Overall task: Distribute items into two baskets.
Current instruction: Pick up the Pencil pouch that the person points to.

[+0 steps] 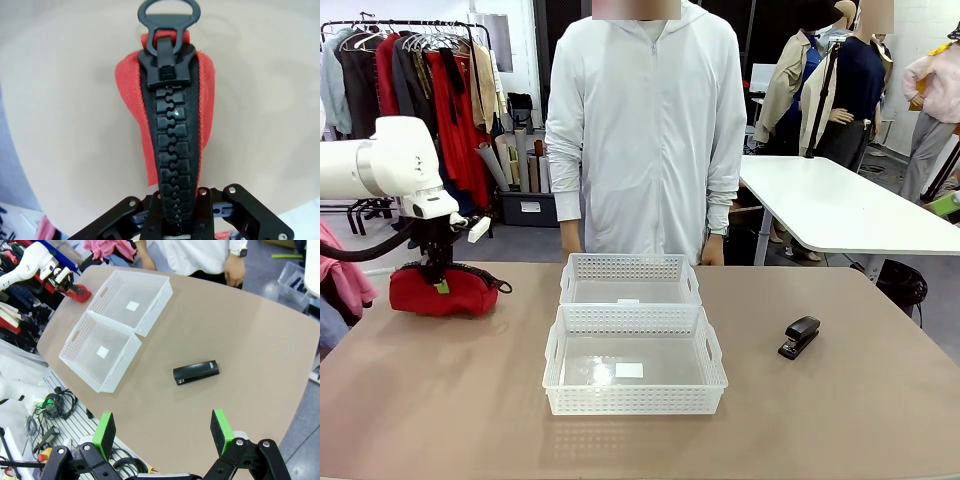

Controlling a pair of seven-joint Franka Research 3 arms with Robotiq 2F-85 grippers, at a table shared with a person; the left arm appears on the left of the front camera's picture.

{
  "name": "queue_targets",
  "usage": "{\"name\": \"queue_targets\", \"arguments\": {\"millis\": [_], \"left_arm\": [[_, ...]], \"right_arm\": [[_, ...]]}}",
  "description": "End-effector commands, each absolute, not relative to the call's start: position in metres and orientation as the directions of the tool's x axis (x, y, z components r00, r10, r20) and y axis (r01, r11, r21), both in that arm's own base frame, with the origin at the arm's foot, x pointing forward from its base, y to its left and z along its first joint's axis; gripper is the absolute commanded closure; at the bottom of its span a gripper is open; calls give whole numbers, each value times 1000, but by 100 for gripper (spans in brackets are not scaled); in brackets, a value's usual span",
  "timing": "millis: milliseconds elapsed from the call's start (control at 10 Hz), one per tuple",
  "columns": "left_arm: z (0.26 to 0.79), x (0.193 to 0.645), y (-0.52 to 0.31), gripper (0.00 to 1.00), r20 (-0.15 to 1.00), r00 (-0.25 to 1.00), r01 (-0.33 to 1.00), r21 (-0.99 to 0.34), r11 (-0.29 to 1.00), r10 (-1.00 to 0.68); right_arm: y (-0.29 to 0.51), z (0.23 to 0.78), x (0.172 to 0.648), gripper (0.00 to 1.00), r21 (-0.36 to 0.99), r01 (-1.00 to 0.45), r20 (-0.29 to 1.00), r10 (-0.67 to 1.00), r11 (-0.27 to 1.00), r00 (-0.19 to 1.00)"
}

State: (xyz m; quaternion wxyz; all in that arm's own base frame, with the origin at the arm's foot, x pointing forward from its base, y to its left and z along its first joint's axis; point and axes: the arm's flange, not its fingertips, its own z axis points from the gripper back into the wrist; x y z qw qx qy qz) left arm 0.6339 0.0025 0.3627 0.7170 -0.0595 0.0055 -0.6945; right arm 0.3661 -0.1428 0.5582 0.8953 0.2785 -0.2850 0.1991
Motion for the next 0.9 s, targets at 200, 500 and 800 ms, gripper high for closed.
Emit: {"name": "queue_targets", "arguments": {"millis": [200, 500, 800], "left_arm": [[436, 602, -6, 100, 52, 77, 995, -73, 73, -996], [496, 545, -22, 100, 126, 76, 996, 30, 80, -989], [550, 503, -23, 100, 134, 108, 985, 118, 124, -985]], "right_arm": [[-142, 560, 366, 0, 384, -520, 625, 199, 763, 755], [-142, 560, 366, 0, 384, -520, 625, 199, 763, 755], [-142, 560, 366, 0, 384, -520, 625, 199, 763, 755]]}}
